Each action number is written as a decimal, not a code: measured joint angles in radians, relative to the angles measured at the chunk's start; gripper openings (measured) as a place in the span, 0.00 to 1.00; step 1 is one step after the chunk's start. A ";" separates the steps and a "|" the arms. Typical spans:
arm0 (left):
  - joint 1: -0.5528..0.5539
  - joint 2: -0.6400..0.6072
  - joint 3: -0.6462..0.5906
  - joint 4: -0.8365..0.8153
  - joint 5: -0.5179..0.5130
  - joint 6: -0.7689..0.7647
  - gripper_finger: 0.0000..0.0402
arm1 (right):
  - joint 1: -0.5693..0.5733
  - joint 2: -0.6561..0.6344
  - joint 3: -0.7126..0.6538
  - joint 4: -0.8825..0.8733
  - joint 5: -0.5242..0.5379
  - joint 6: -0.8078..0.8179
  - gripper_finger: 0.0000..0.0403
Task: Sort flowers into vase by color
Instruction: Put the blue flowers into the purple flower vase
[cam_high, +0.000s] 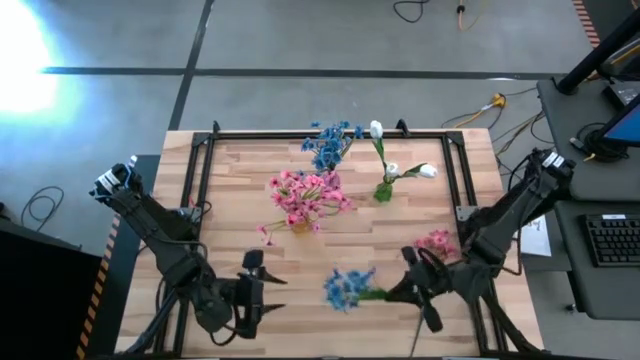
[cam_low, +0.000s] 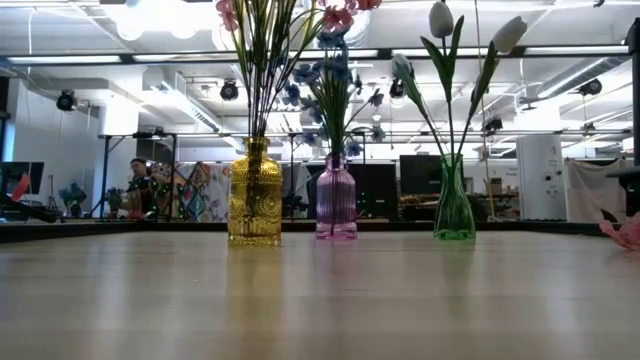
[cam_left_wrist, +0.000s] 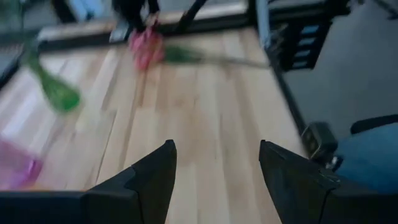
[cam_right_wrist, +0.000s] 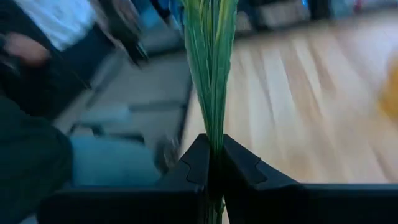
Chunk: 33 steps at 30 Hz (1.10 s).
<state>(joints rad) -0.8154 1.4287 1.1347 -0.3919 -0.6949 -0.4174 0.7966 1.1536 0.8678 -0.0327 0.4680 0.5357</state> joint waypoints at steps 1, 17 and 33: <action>0.000 0.004 0.000 0.038 0.000 0.040 0.53 | 0.002 0.010 -0.009 0.096 0.005 -0.074 0.04; 0.129 0.203 0.000 0.712 -0.048 0.568 0.53 | -0.169 0.516 0.027 1.329 -0.051 -0.991 0.04; 0.166 0.251 0.000 0.822 -0.047 0.574 0.40 | -0.192 0.648 0.210 1.403 -0.058 -1.202 0.04</action>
<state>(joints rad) -0.6493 1.6802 1.1343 0.4297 -0.7422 0.1570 0.6051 1.8019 1.0774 1.3705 0.4099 -0.6659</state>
